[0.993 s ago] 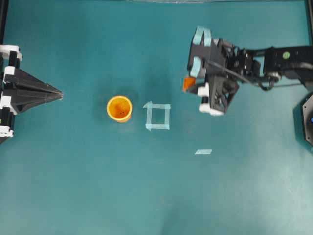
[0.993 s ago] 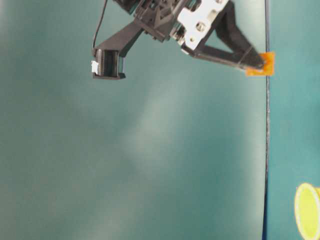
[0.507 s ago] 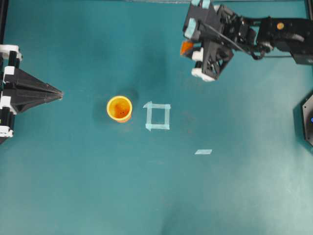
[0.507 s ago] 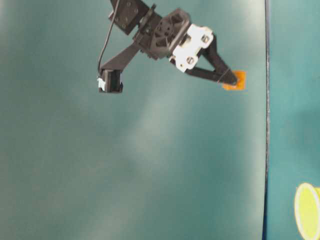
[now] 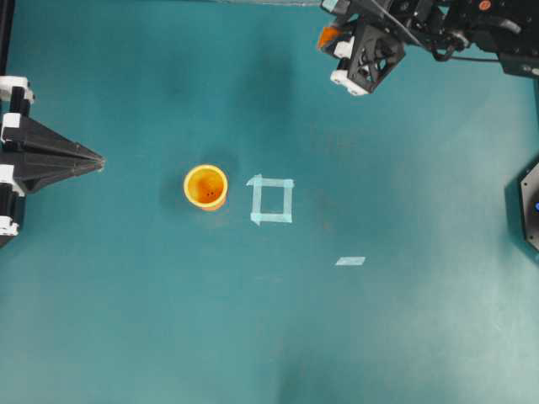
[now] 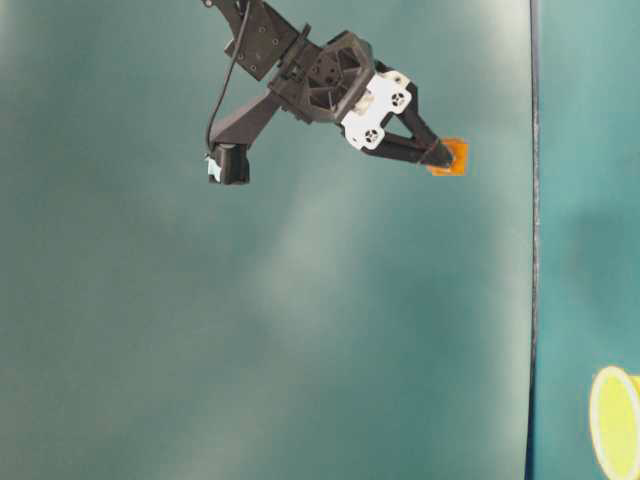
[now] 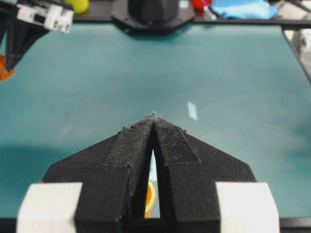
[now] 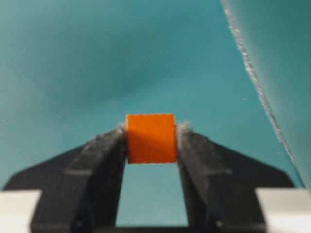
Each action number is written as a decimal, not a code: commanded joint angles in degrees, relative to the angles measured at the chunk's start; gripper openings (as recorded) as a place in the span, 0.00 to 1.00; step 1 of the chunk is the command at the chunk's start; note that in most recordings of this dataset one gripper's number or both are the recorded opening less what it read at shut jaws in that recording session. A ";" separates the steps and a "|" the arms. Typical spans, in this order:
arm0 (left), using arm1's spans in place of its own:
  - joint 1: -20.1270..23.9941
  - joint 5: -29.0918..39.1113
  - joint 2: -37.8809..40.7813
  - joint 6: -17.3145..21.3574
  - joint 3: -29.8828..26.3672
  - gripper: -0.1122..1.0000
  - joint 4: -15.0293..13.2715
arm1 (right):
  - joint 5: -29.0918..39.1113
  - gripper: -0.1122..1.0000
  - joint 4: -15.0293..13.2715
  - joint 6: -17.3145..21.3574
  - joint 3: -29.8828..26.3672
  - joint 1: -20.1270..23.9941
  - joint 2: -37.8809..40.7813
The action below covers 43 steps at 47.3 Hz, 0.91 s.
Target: Move the block backward with right arm.
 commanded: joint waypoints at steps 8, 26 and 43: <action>0.09 -0.35 0.18 0.00 -1.85 0.10 0.18 | -0.62 0.46 -0.09 0.00 -1.93 -2.02 -0.53; 0.09 -0.26 0.09 0.00 -1.85 0.10 0.18 | -0.62 0.46 -0.09 0.09 -2.72 -2.37 0.00; 0.09 -0.26 0.18 0.00 -1.85 0.10 0.18 | -0.62 0.46 -0.09 0.00 -2.72 -2.64 0.09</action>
